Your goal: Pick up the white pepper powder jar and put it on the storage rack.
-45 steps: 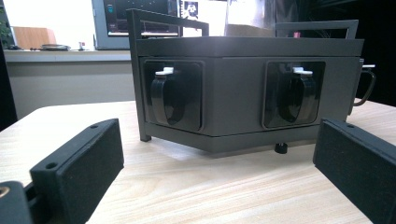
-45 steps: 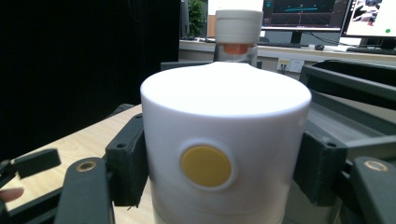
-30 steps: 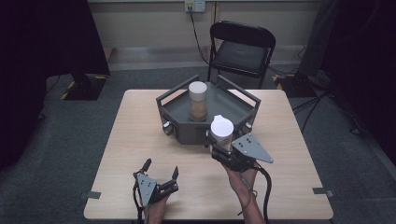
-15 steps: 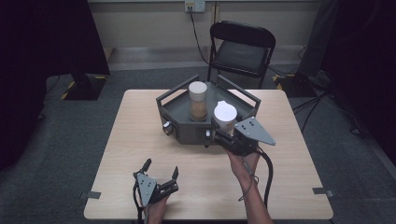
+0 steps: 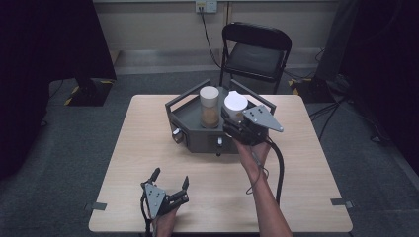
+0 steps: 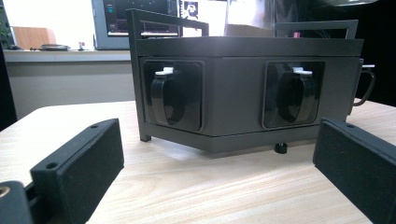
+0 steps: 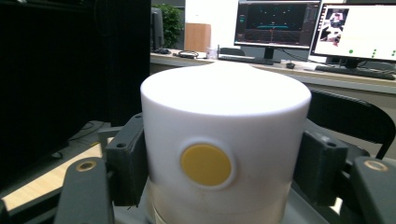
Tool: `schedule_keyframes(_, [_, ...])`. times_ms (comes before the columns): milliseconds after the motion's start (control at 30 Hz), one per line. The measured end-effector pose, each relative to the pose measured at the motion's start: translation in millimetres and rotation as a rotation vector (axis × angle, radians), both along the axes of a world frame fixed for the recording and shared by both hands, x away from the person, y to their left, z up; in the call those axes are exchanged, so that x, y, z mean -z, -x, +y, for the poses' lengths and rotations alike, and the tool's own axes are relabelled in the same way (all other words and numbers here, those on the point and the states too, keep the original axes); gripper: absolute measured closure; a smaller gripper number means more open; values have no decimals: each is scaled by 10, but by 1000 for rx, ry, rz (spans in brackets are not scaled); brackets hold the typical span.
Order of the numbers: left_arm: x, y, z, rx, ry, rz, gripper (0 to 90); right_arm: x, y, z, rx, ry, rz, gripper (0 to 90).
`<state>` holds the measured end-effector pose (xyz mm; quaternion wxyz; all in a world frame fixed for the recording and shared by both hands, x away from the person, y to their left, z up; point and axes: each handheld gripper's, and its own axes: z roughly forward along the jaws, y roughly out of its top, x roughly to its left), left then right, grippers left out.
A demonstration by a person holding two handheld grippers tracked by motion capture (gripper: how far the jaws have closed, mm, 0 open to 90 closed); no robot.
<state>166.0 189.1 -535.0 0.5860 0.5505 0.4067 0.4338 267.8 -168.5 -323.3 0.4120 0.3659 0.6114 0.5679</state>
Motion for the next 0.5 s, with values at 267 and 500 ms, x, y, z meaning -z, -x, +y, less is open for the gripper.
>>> schedule_keyframes(267, [0,0,1,0,0,0,12,-25,-251,63,32,9,13,301])
schedule_keyframes(500, [-1,0,1,0,-1,0,12,27,-420,82,49,5,22,301])
